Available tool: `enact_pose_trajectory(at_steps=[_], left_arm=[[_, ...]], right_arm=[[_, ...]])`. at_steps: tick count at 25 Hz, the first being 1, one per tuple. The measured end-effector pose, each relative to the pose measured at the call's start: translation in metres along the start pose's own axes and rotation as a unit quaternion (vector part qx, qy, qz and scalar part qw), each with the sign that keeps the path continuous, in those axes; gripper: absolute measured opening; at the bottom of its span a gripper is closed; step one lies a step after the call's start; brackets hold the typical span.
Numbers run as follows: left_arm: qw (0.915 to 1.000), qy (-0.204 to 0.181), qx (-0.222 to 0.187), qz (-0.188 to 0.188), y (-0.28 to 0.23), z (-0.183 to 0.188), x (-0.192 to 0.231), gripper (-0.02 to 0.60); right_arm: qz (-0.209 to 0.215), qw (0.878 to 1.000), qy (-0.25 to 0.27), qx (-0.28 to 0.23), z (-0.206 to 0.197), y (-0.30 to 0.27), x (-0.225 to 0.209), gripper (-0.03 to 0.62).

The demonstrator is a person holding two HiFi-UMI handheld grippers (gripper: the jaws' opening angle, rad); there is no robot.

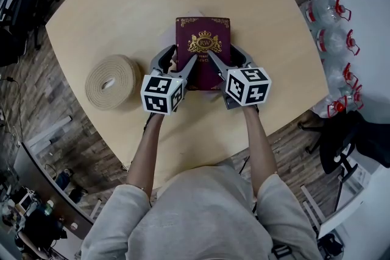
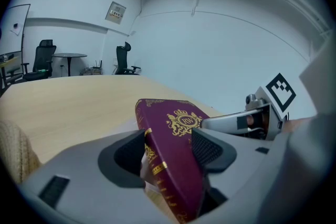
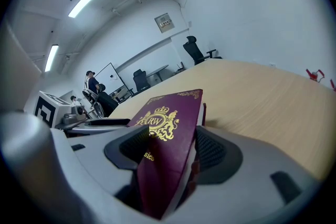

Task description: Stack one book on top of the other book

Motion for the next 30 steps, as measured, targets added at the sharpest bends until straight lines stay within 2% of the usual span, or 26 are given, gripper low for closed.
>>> enact_pose_trajectory(at_steps=[12,30], left_arm=[[0.9999,-0.006,-0.014,0.005,0.016,0.014,-0.003,0.279],[0.9979,-0.033,-0.055,0.01,0.076,0.034,-0.034,0.266]], right_arm=[[-0.03,0.999,0.025,-0.028,0.021,0.022,-0.01,0.272],[-0.049,0.992,0.088,-0.078,0.047,0.081,0.031,0.199]])
Point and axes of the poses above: the fingertips, and each gripper's own axes: y backward along the fingers, x to its left, z out of its top, the point moved 1 cm from there along y, backward along the fingers, and after that the axes turned 10 degrees about y, right-handed, at the moved point
